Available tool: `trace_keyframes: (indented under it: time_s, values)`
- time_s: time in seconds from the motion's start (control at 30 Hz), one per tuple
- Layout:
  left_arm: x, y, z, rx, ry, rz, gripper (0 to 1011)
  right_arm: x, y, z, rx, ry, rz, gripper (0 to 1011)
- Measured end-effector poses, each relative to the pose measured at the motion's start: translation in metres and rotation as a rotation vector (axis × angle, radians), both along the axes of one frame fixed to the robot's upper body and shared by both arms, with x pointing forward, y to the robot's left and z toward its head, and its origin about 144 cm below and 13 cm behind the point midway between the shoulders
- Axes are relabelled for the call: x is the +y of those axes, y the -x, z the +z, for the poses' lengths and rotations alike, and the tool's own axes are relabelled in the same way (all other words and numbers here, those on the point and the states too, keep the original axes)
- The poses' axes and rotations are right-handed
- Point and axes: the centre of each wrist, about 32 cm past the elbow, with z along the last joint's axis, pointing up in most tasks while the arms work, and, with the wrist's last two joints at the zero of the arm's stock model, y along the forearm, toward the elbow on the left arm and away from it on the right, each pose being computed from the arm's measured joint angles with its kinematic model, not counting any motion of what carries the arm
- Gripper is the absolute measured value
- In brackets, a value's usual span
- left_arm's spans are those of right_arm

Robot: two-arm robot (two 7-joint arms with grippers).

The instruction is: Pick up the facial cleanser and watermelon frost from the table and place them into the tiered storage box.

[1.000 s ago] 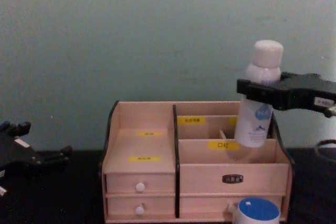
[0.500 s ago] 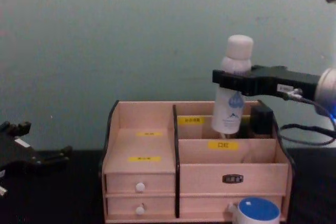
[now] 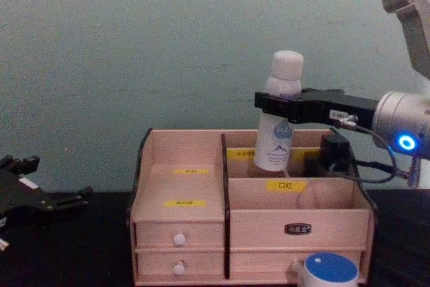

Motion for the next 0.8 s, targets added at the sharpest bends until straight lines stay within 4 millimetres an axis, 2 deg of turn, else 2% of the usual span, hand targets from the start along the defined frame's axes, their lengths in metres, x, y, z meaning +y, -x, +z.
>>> trace_keyframes:
  time_s: [0.8]
  values:
    - [0.000, 0.000, 0.000, 0.000, 0.000, 0.000, 1001, 0.010, -0.012, -0.011, 0.029, -0.002, -0.001, 601]
